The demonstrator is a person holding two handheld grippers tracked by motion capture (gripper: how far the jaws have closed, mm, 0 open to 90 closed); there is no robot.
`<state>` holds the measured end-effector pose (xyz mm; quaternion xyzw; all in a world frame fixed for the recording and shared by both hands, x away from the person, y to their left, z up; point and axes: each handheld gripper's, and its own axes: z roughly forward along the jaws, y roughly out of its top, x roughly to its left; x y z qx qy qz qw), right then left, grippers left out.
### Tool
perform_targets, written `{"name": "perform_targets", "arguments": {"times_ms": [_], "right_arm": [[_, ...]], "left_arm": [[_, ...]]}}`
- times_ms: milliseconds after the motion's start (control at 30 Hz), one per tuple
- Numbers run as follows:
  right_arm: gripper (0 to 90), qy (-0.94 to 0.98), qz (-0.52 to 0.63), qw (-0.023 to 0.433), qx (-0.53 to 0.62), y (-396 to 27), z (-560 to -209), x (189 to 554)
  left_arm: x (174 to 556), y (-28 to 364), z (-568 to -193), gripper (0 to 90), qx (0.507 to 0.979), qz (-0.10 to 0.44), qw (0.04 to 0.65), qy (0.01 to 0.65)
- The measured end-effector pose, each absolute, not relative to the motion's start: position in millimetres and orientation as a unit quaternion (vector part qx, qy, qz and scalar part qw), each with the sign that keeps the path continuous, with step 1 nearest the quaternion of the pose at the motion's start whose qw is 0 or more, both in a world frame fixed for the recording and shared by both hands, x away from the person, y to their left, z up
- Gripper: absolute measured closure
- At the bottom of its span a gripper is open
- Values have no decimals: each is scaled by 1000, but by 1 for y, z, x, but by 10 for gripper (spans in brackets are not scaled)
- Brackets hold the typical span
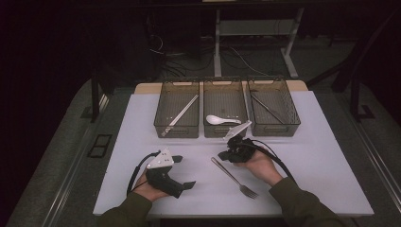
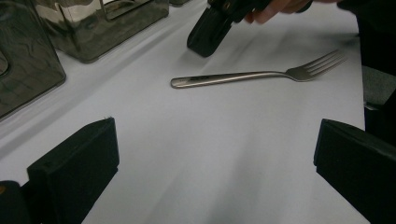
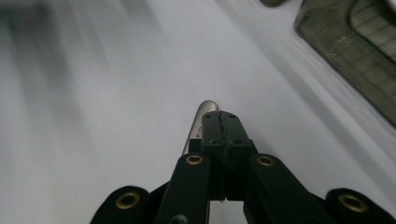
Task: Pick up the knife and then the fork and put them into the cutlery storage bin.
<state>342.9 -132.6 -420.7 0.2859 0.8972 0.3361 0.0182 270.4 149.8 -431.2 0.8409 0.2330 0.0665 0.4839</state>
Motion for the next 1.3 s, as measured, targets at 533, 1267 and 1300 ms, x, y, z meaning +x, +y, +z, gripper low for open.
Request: {"name": "perform_targets", "arguments": {"times_ms": [533,1267,1300], "right_arm": [[725,922,275,7,273,-142,-412,306],[772,943,214,38,252,-141,-427,290],[774,944,211,40,250,-140,-426,289]], "left_arm": [[270,149,-431,0,842,67,483,232],[270,149,-431,0,843,68,481,232],[270,149,-431,0,843,68,481,232]]}}
